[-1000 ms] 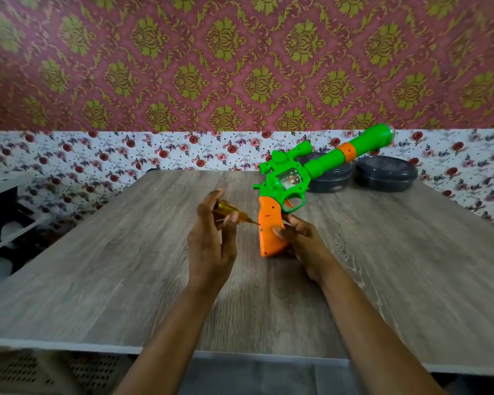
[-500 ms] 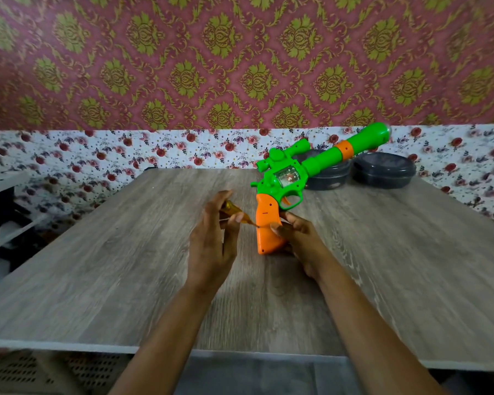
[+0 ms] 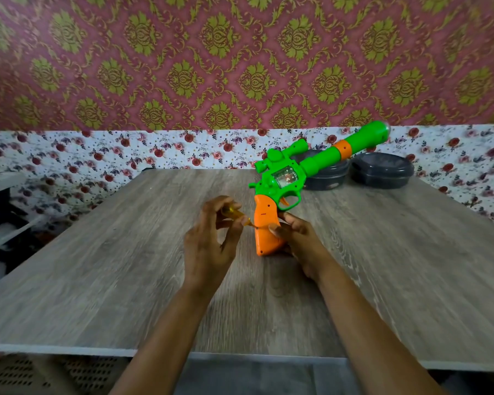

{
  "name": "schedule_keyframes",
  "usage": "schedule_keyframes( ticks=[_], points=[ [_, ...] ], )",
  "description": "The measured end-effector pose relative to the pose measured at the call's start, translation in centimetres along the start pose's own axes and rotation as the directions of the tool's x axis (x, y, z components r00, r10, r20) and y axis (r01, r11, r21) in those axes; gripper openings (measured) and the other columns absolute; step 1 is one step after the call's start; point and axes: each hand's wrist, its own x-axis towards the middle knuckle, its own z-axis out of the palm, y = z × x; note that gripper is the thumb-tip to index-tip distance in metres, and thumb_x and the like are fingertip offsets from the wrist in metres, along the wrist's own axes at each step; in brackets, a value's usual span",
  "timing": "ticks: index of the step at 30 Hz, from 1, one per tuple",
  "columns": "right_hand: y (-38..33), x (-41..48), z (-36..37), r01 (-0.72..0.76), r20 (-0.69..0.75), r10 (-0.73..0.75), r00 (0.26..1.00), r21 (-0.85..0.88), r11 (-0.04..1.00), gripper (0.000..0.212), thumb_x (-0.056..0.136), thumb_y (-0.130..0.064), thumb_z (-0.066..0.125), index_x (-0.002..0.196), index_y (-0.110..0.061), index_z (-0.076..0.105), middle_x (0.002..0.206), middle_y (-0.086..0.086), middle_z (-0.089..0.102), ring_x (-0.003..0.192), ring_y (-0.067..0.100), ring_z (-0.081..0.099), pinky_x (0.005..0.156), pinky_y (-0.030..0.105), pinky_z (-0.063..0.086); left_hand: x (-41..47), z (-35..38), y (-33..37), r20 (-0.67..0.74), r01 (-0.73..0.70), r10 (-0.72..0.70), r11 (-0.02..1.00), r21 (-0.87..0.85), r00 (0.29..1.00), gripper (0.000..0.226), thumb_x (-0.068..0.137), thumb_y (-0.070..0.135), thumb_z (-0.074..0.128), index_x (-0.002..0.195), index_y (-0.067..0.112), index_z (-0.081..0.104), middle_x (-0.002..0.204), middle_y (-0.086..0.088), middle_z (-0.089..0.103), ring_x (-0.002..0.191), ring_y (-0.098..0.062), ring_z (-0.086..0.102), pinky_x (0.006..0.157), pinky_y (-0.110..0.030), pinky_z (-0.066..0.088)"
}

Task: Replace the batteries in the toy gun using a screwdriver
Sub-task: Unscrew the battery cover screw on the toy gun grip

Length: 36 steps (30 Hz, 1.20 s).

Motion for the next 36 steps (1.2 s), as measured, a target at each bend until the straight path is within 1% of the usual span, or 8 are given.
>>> schedule_keyframes(
  ticks=[3,6,13,17,25,27,31,36],
  points=[
    [0.1,0.07,0.08,0.01,0.015,-0.01,1.0,-0.008,1.0,0.045,0.082,-0.012,0.064,0.126,-0.017,0.055,0.107,0.003,0.066,0.089,0.007,0.063,0.067,0.019,0.056,-0.15,-0.22,-0.32,0.01,-0.042,0.042,0.998,0.049,0.999,0.035,0.086,0.021,0.061,0.118,0.022,0.045,0.094,0.004,0.065,0.081,-0.001,0.06,0.066,-0.01,0.049],
    [0.06,0.02,0.17,0.011,0.02,-0.011,1.0,-0.012,1.0,0.051,0.07,-0.024,0.062,0.121,-0.023,0.056,0.105,-0.002,0.068,0.093,0.009,0.063,0.083,0.032,0.054,-0.08,-0.36,-0.45,0.012,-0.056,0.056,0.997,0.043,0.998,0.031,0.087,0.022,0.06,0.116,0.024,0.051,0.091,-0.005,0.067,0.074,-0.006,0.059,0.06,-0.017,0.049],
    [0.04,0.15,0.21,-0.003,-0.006,0.003,1.0,-0.006,1.0,0.04,0.09,-0.003,0.053,0.128,-0.011,0.053,0.111,0.007,0.065,0.094,0.012,0.062,0.089,0.033,0.049,-0.04,-0.53,-0.04,-0.015,-0.156,0.156,0.988,0.01,0.988,0.032,0.095,0.017,0.043,0.126,0.014,0.05,0.101,0.003,0.063,0.069,-0.009,0.063,0.061,-0.022,0.052],
    [-0.08,0.08,0.34,-0.004,-0.003,0.004,1.0,0.01,1.0,0.039,0.09,-0.002,0.052,0.128,-0.011,0.053,0.112,0.009,0.064,0.093,0.012,0.062,0.089,0.031,0.049,0.03,-0.59,0.2,-0.009,-0.159,0.159,0.987,0.022,0.987,0.031,0.091,0.016,0.049,0.122,0.019,0.053,0.093,0.003,0.066,0.061,-0.006,0.056,0.059,-0.014,0.047],
    [-0.23,-0.23,0.25,0.03,0.023,-0.03,0.999,0.019,0.999,0.034,0.091,-0.003,0.051,0.121,-0.016,0.053,0.112,0.009,0.063,0.09,0.01,0.061,0.074,0.019,0.054,0.2,-0.6,-0.07,-0.095,-0.047,0.04,0.996,-0.076,0.995,0.024,0.077,0.023,0.072,0.078,0.003,0.058,0.091,-0.003,0.059,0.069,-0.004,0.057,0.056,-0.015,0.047],
    [-0.27,-0.28,0.21,0.031,0.03,-0.032,0.999,0.01,0.999,0.033,0.091,-0.003,0.051,0.121,-0.017,0.053,0.111,0.008,0.063,0.09,0.008,0.062,0.073,0.018,0.054,0.06,-0.55,0.1,-0.089,0.006,-0.016,0.994,-0.11,0.996,0.024,0.077,0.025,0.071,0.083,0.009,0.055,0.085,0.002,0.061,0.065,-0.002,0.058,0.054,-0.017,0.048],
    [-0.33,-0.28,0.37,0.027,0.021,-0.028,0.999,0.027,0.999,0.034,0.091,-0.001,0.049,0.121,-0.014,0.054,0.106,0.007,0.063,0.084,0.005,0.061,0.069,0.016,0.054,0.02,-0.65,0.34,-0.051,-0.011,0.009,0.999,-0.035,0.999,0.02,0.082,0.023,0.066,0.099,0.017,0.06,0.086,0.002,0.061,0.074,0.012,0.057,0.065,-0.002,0.042],
    [-0.39,-0.2,0.49,0.013,0.001,-0.013,1.0,0.038,0.999,0.035,0.091,0.0,0.05,0.123,-0.012,0.054,0.108,0.008,0.063,0.084,0.007,0.061,0.071,0.019,0.054,0.32,-0.72,0.32,-0.026,-0.046,0.044,0.995,-0.083,0.999,0.029,0.088,0.016,0.052,0.116,0.011,0.058,0.099,-0.006,0.065,0.072,-0.01,0.065,0.064,-0.016,0.052]
  ],
)
